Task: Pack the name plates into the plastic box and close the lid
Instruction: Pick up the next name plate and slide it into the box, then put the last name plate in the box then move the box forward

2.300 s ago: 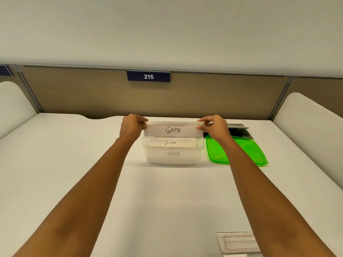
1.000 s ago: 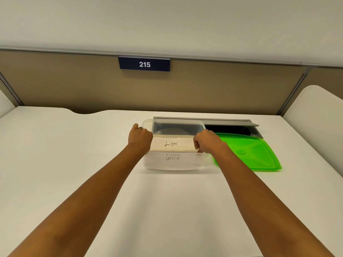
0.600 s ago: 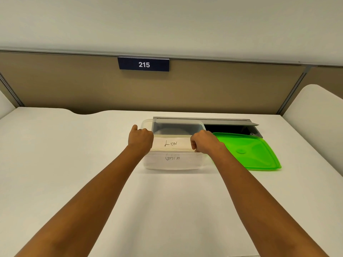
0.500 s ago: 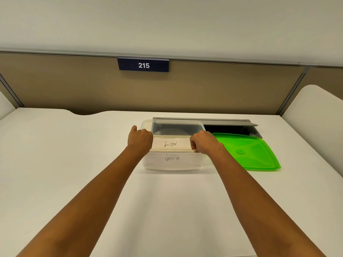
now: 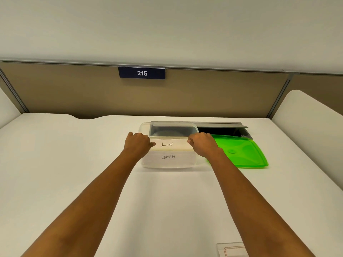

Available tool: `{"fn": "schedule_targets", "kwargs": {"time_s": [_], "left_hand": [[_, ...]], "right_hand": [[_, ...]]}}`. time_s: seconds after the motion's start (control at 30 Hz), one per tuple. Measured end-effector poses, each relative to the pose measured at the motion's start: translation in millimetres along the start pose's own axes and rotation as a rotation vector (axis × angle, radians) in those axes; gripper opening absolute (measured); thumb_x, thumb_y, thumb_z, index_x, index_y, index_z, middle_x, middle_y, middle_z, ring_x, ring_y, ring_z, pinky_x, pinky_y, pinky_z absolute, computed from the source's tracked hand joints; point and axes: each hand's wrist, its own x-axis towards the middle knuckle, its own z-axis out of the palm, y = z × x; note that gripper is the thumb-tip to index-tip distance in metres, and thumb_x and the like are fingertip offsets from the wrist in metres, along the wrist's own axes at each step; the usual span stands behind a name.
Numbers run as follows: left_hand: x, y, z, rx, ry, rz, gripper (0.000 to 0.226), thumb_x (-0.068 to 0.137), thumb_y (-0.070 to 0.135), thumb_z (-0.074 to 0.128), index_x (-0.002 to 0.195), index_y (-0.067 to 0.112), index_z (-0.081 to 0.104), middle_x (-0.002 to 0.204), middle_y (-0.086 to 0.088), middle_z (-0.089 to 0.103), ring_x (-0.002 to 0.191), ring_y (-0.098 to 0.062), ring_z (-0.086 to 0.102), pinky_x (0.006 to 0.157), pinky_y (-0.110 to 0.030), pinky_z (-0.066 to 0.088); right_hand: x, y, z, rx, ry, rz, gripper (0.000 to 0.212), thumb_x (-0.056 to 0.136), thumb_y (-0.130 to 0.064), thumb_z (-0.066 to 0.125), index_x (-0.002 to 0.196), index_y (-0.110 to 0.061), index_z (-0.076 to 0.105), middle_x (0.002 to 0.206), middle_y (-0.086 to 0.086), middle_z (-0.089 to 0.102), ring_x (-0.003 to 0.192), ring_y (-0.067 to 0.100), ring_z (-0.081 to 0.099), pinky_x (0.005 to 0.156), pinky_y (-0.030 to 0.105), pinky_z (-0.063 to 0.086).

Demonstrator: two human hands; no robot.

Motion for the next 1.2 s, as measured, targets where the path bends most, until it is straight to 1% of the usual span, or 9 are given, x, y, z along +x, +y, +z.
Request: {"fn": "schedule_targets", "kwargs": {"time_s": [0.13, 0.27, 0.53, 0.67, 0.83, 0.93, 1.03, 1.1, 1.2], "left_hand": [[-22, 6, -1, -0.042, 0.010, 0.003, 0.055, 0.100, 0.048, 0.025, 0.114, 0.017, 0.068, 0.117, -0.004, 0.067, 0.112, -0.025, 0.058, 0.097, -0.036, 0.038], [-50, 12, 1, -0.056, -0.005, 0.002, 0.044, 0.103, 0.039, 0.023, 0.139, 0.027, 0.045, 0.134, -0.003, 0.055, 0.126, -0.025, 0.048, 0.104, -0.037, 0.035], [-99, 29, 13, -0.276, 0.040, -0.102, 0.055, 0.101, 0.044, 0.021, 0.149, 0.018, 0.026, 0.158, -0.008, 0.026, 0.146, -0.026, 0.023, 0.118, -0.041, 0.019], [-125, 55, 18, -0.412, 0.058, -0.154, 0.053, 0.102, 0.043, 0.023, 0.148, 0.017, 0.030, 0.156, -0.008, 0.029, 0.146, -0.025, 0.024, 0.119, -0.041, 0.019], [-160, 102, 30, -0.674, 0.050, -0.199, 0.051, 0.101, 0.041, 0.026, 0.142, 0.015, 0.041, 0.150, -0.006, 0.042, 0.141, -0.023, 0.034, 0.113, -0.038, 0.027], [-183, 131, 36, -0.856, 0.026, -0.227, 0.048, 0.102, 0.040, 0.027, 0.138, 0.015, 0.046, 0.146, -0.004, 0.046, 0.137, -0.023, 0.039, 0.111, -0.038, 0.029], [-203, 157, 39, -1.038, 0.009, -0.229, 0.048, 0.102, 0.038, 0.030, 0.135, 0.011, 0.050, 0.142, -0.007, 0.051, 0.133, -0.025, 0.044, 0.109, -0.034, 0.032], [-216, 172, 41, -1.154, -0.022, -0.230, 0.048, 0.101, 0.039, 0.032, 0.132, 0.009, 0.054, 0.139, -0.008, 0.054, 0.130, -0.024, 0.047, 0.105, -0.030, 0.034], [-231, 189, 43, -1.305, -0.090, -0.216, 0.047, 0.101, 0.041, 0.031, 0.124, 0.013, 0.061, 0.132, -0.003, 0.060, 0.126, -0.020, 0.051, 0.100, -0.025, 0.033]], "right_hand": [[-23, 2, -2, 0.007, 0.039, 0.006, 0.039, 0.102, -0.029, 0.029, 0.124, -0.011, 0.056, 0.129, 0.011, 0.060, 0.117, 0.032, 0.054, 0.094, 0.038, 0.041], [-49, 5, -2, 0.039, 0.027, 0.025, 0.042, 0.102, -0.031, 0.029, 0.131, -0.012, 0.053, 0.136, 0.008, 0.056, 0.125, 0.028, 0.050, 0.100, 0.037, 0.039], [-106, 17, 6, 0.096, 0.012, 0.065, 0.044, 0.101, -0.036, 0.034, 0.139, -0.015, 0.045, 0.143, 0.005, 0.050, 0.132, 0.025, 0.044, 0.105, 0.038, 0.035], [-140, 35, 15, 0.132, 0.024, 0.111, 0.044, 0.100, -0.036, 0.036, 0.139, -0.018, 0.045, 0.141, 0.005, 0.052, 0.130, 0.027, 0.047, 0.103, 0.039, 0.037], [-186, 64, 32, 0.210, 0.061, 0.186, 0.041, 0.100, -0.036, 0.036, 0.135, -0.020, 0.050, 0.136, 0.003, 0.056, 0.126, 0.026, 0.049, 0.101, 0.038, 0.038], [-214, 84, 39, 0.250, 0.109, 0.221, 0.038, 0.100, -0.034, 0.037, 0.131, -0.020, 0.054, 0.132, 0.003, 0.060, 0.121, 0.026, 0.054, 0.097, 0.038, 0.041], [-243, 103, 46, 0.291, 0.177, 0.252, 0.035, 0.100, -0.032, 0.039, 0.126, -0.019, 0.059, 0.129, 0.003, 0.063, 0.116, 0.027, 0.057, 0.096, 0.038, 0.044], [-261, 116, 50, 0.347, 0.220, 0.279, 0.033, 0.100, -0.030, 0.041, 0.123, -0.019, 0.062, 0.128, 0.004, 0.063, 0.115, 0.027, 0.058, 0.097, 0.039, 0.044], [-282, 134, 57, 0.516, 0.254, 0.338, 0.032, 0.099, -0.030, 0.042, 0.120, -0.017, 0.063, 0.127, 0.003, 0.063, 0.114, 0.025, 0.057, 0.098, 0.037, 0.044]]}}
